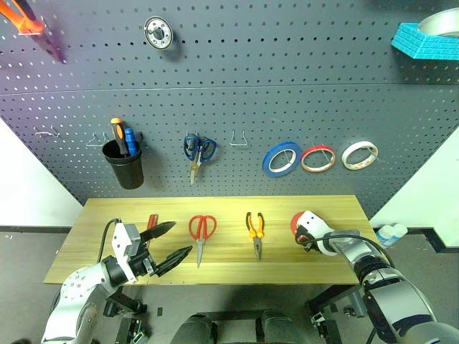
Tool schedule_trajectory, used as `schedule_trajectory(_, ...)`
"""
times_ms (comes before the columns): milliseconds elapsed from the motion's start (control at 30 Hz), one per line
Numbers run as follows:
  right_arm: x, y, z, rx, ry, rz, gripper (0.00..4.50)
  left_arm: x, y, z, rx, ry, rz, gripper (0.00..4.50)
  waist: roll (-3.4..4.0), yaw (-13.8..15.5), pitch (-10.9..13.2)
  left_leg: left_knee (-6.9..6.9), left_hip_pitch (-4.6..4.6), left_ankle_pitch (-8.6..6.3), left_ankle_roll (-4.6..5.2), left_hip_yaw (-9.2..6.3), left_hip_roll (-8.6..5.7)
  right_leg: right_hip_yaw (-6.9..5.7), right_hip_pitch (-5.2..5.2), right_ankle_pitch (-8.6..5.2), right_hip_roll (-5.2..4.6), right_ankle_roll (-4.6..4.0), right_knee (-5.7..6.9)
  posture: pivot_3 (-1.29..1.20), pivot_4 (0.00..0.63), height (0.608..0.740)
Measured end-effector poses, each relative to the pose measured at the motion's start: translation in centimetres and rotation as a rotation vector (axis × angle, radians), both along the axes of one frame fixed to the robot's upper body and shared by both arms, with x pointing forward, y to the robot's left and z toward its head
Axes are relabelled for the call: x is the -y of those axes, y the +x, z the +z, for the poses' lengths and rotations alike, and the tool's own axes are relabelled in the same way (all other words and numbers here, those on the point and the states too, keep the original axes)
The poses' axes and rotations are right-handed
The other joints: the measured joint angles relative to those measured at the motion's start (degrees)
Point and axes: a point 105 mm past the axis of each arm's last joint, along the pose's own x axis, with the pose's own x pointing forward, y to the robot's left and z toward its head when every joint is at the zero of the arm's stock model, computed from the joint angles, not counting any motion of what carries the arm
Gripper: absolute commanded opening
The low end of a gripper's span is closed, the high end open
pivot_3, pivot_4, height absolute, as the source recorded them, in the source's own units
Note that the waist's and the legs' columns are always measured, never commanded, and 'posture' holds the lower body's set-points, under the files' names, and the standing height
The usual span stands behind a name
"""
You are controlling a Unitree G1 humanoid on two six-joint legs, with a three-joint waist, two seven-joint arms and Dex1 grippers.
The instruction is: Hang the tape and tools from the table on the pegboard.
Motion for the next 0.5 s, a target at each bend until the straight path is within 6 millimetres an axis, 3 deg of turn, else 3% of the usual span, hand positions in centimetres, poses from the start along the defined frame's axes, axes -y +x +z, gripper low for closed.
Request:
schedule_trajectory(233, 0.2, 0.1, 0.1, 0.005, -0.005, -0.009, 0.65, -0.4, -0.1, -0.7, -0.026, -0.003, 0.007, 4.5, -0.07, 0.0, 0.1, 0.0, 0.0, 0.0, 0.0, 0.0, 0.0, 0.0, 0.0, -0.02, 0.0, -0.03, 0.0, 0.04, 0.056, 0.74)
schedule_trajectory(500, 0.3, 0.2, 1.1, 0.104, 0.206, -0.131, 0.65, -0.4, 0.0, -0.8, -0.02, -0.016, 0.015, 4.5, 0.03, -0.1, 0.6, -0.05, -0.11, -0.01, 0.01, 0.0, 0.0, 0.0, -0.1, -0.02, -0.01, 0.01, -0.03, 0.02, 0.049, 0.74)
